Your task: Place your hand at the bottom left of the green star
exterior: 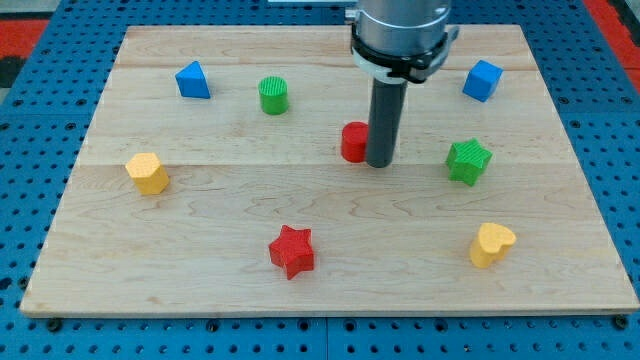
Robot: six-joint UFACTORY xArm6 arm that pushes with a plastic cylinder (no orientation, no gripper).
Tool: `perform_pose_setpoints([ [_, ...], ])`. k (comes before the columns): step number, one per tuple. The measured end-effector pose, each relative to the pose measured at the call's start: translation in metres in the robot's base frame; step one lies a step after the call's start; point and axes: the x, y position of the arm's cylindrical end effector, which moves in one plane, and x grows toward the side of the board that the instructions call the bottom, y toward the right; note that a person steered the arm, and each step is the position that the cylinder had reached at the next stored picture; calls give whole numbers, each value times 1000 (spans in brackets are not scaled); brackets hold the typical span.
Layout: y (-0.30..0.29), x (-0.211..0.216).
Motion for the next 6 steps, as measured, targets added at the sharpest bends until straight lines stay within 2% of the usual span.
perform_pose_setpoints([
  [1, -27, -8],
  [3, -8, -2],
  [4, -10, 40],
  [5, 12, 96],
  [6, 46, 113],
])
